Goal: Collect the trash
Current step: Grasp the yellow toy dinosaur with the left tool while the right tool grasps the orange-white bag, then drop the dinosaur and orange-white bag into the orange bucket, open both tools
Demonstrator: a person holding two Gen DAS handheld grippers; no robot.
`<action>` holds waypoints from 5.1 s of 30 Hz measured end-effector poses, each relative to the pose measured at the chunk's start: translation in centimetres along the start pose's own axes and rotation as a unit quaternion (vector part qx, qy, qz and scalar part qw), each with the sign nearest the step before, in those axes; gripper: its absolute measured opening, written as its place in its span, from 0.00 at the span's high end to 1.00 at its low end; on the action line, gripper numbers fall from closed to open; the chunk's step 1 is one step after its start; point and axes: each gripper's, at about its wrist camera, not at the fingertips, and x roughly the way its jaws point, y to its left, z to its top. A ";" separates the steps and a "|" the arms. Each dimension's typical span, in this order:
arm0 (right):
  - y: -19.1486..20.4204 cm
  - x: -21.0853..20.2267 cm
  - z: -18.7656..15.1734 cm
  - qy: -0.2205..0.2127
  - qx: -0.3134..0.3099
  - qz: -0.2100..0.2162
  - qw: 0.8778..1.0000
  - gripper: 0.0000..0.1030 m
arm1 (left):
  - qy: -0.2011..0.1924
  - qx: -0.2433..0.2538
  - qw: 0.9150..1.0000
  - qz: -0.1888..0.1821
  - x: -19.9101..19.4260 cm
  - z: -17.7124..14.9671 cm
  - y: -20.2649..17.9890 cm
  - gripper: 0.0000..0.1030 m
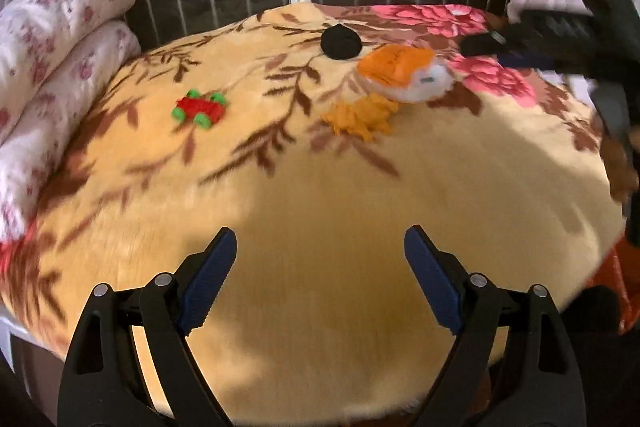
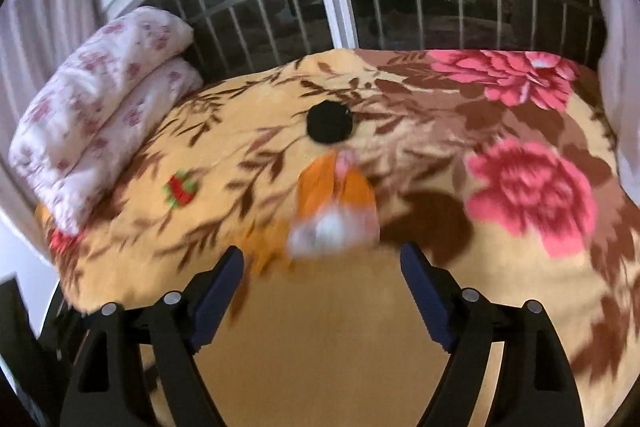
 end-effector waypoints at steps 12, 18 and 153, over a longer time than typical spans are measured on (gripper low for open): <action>0.5 11.6 3.7 0.073 -0.043 -0.047 0.995 0.23 | 0.018 -0.023 1.000 0.001 5.1 0.7 0.8 0.10; 1.4 13.1 2.9 0.090 -0.064 -0.048 0.993 0.67 | 0.012 -0.025 1.000 0.004 5.3 0.6 0.8 0.08; 0.9 -0.8 -33.7 0.201 -0.044 0.008 0.978 0.69 | 0.211 0.124 0.965 -0.090 5.9 -21.5 -8.4 0.32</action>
